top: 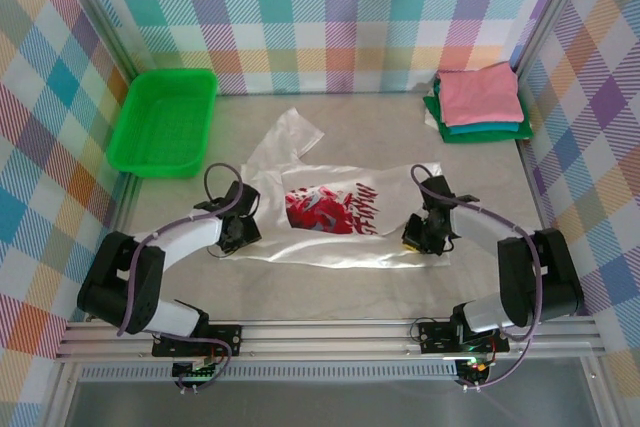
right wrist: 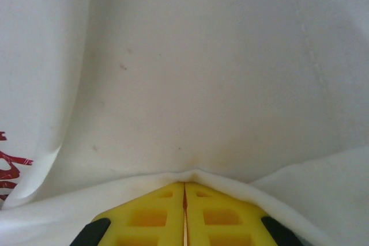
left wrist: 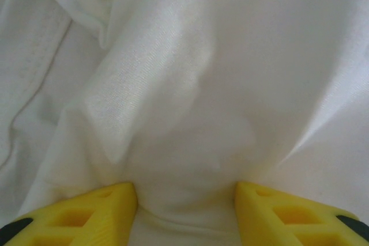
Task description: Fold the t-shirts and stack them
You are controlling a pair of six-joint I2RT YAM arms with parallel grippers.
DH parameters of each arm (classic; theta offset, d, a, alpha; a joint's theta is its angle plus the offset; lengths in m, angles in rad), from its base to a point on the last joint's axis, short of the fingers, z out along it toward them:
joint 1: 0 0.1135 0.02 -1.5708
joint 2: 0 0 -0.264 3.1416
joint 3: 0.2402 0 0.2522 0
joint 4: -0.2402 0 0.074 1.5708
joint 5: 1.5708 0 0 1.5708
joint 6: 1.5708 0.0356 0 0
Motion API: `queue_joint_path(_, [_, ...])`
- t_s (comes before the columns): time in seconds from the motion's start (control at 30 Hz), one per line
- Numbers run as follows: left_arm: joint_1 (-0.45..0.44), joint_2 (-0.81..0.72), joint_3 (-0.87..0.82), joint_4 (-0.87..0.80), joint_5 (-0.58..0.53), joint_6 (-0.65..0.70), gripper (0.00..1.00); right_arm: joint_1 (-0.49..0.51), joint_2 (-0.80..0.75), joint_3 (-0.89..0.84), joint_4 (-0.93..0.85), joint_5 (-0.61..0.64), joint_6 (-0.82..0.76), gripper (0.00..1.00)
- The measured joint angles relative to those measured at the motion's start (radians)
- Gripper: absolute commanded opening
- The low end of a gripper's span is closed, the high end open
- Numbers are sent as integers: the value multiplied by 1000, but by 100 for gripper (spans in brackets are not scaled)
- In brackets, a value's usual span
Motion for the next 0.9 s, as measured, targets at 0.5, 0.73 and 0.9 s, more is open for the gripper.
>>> queue_joint_path(0.5, [63,521,1246,-286,-49,337,64,-25,164,562,-54,34,-91,33])
queue_joint_path(0.73, [81,1091,1935,-392,-67,506,72,-120,294,640,42,9,-161,35])
queue_joint_path(0.9, [99,1223,1942,-357,-35,560,79,-132,333,640,70,-50,-194,38])
